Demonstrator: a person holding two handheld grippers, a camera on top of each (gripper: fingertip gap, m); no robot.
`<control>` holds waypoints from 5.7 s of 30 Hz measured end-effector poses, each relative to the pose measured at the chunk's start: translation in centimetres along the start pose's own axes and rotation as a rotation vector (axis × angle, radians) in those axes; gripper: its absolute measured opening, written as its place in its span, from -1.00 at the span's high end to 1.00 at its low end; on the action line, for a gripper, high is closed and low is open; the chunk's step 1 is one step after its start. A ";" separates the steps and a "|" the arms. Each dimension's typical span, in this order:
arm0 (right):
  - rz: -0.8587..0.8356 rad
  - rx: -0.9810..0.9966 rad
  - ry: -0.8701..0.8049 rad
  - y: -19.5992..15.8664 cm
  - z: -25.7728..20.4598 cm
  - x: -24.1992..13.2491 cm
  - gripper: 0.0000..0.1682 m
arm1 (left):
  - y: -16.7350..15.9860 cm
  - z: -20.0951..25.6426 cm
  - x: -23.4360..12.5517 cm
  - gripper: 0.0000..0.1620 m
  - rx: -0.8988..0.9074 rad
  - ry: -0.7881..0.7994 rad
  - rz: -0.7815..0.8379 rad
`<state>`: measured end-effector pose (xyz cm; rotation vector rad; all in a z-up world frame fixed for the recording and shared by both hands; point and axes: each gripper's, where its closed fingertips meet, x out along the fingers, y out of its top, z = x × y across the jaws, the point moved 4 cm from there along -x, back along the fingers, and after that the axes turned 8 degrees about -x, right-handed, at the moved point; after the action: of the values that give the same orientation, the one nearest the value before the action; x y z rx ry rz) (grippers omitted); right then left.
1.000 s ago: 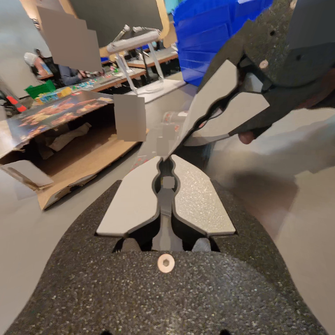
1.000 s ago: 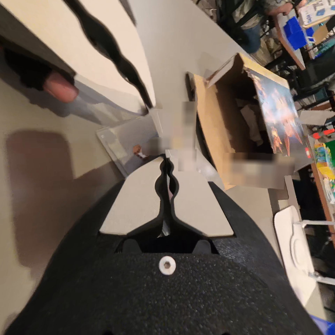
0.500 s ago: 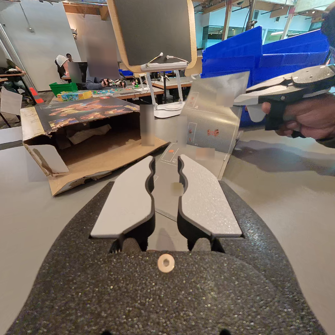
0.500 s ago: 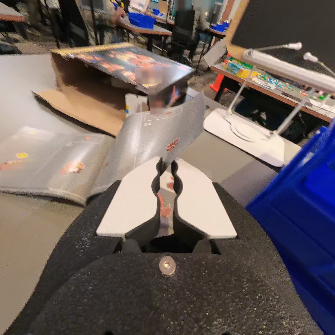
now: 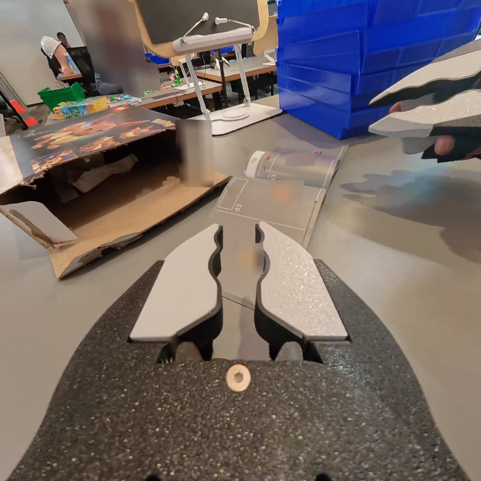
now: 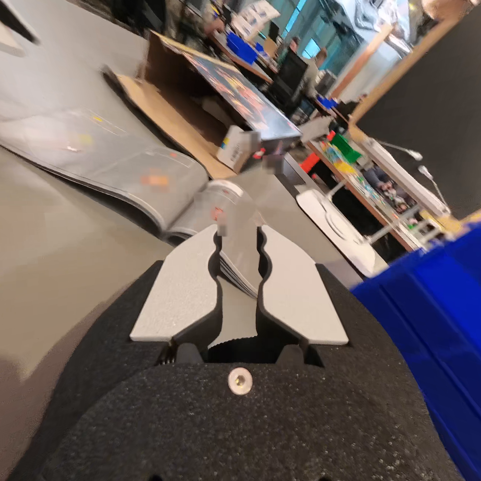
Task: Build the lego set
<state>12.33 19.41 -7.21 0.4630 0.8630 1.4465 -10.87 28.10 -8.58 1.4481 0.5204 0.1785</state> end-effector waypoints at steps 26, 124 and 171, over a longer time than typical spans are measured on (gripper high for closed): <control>0.170 -0.216 0.318 4.4 -8.9 5.9 0.75 | -4.7 1.3 1.7 0.52 -0.019 -0.057 -0.496; 0.187 -0.200 0.577 9.8 -9.3 5.2 0.71 | -0.7 0.8 3.5 0.51 -0.232 0.015 -0.155; 0.104 0.227 0.732 8.0 -9.6 6.3 1.00 | 1.2 0.8 2.3 0.44 -0.341 -0.089 0.012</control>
<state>-0.70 24.33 -8.76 0.1311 1.6144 1.6435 -8.23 28.49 -7.96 1.1213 0.3866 0.2010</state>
